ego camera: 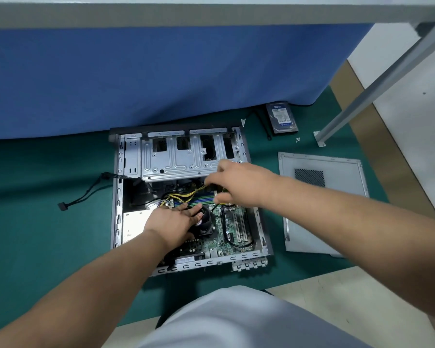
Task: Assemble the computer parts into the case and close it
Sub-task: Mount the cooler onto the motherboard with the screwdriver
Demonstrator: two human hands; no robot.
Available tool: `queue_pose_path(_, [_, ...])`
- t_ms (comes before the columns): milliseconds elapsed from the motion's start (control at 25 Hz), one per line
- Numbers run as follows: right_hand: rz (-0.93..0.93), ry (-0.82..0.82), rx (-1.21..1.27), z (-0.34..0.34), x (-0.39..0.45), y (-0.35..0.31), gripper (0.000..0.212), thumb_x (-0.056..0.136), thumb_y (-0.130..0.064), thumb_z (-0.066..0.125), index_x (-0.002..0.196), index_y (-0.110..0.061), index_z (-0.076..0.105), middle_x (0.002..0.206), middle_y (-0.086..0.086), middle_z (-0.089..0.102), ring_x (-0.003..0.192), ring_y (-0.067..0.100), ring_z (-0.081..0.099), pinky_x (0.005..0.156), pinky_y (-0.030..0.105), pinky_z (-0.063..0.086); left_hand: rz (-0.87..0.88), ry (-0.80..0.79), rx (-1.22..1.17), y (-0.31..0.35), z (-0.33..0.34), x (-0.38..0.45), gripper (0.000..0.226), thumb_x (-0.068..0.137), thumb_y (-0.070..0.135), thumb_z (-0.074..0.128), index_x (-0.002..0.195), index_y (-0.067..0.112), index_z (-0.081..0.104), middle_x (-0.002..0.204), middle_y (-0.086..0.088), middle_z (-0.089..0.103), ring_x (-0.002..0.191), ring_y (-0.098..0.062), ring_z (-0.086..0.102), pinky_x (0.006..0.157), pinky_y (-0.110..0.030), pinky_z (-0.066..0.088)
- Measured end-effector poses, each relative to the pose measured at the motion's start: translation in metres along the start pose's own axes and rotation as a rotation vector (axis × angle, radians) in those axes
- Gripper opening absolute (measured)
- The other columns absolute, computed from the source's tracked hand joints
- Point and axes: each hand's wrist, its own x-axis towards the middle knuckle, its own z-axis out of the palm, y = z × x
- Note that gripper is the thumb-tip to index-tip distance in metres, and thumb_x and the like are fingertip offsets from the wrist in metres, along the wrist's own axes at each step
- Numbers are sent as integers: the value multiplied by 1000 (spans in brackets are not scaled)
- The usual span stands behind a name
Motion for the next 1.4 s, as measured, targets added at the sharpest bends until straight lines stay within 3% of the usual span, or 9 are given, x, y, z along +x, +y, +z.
queue_pose_path(160, [-178, -76, -173, -17, 1, 10, 39, 98, -17, 59, 135, -30, 61, 124, 2, 60, 109, 27, 61, 87, 42, 55, -7, 2, -9, -2, 1, 1, 67, 102, 60, 42, 160, 45, 13, 163, 30, -7, 155, -11, 21, 100, -42, 46])
queue_pose_path(240, [-22, 30, -80, -12, 3, 3, 26, 103, -36, 53, 113, -19, 70, 96, 6, 66, 95, 30, 64, 73, 39, 53, -8, -1, -6, -2, 0, 1, 66, 102, 60, 42, 160, 45, 14, 164, 30, -5, 155, -10, 21, 98, -41, 47])
queue_pose_path(400, [365, 188, 4, 12, 15, -31, 59, 105, -58, 31, 65, -18, 46, 65, 0, 42, 73, 27, 52, 53, 32, 27, -4, -2, 1, 0, -2, 0, 66, 102, 60, 43, 160, 44, 15, 166, 28, -3, 155, -10, 22, 96, -40, 47])
queue_pose_path(600, [48, -24, -13, -17, 14, -10, 37, 99, -41, 62, 133, -28, 60, 128, 5, 52, 106, 29, 58, 78, 35, 46, -3, 2, 0, -1, -1, 0, 66, 102, 60, 43, 160, 46, 14, 165, 30, -3, 155, -8, 21, 96, -39, 47])
queue_pose_path(720, [-75, -42, -137, -19, 4, -1, 32, 100, -21, 59, 130, -29, 65, 118, 5, 61, 107, 29, 62, 83, 36, 54, 1, -3, 0, 0, -3, 0, 66, 102, 60, 42, 160, 46, 14, 165, 31, -4, 155, -8, 20, 93, -38, 48])
queue_pose_path(920, [418, 205, 46, 12, 10, -22, 57, 106, -57, 29, 76, -15, 54, 73, 4, 51, 74, 29, 53, 56, 33, 34, 6, -15, 6, 0, -5, 0, 66, 102, 60, 43, 160, 45, 14, 165, 30, -3, 154, -8, 22, 89, -37, 50])
queue_pose_path(1160, [-15, -38, -63, -14, 8, -4, 37, 99, -26, 64, 135, -30, 59, 125, 5, 54, 104, 29, 60, 77, 36, 48, 1, -6, 14, 1, -7, 0, 66, 102, 59, 44, 160, 45, 16, 165, 31, -2, 154, -8, 23, 89, -37, 51])
queue_pose_path(1280, [145, 97, 84, -2, 2, -3, 24, 102, -36, 53, 105, -18, 69, 98, 7, 65, 87, 29, 64, 68, 34, 50, 8, -5, 21, 0, -4, 1, 65, 102, 60, 44, 160, 46, 17, 165, 31, -3, 154, -8, 22, 86, -37, 52])
queue_pose_path(1400, [419, 219, 156, 19, 4, -17, 57, 103, -61, 35, 69, -19, 52, 68, 0, 51, 65, 26, 53, 52, 31, 36, 5, -17, 5, 0, -6, 0, 66, 102, 60, 44, 160, 46, 17, 165, 31, -2, 154, -7, 22, 88, -37, 53])
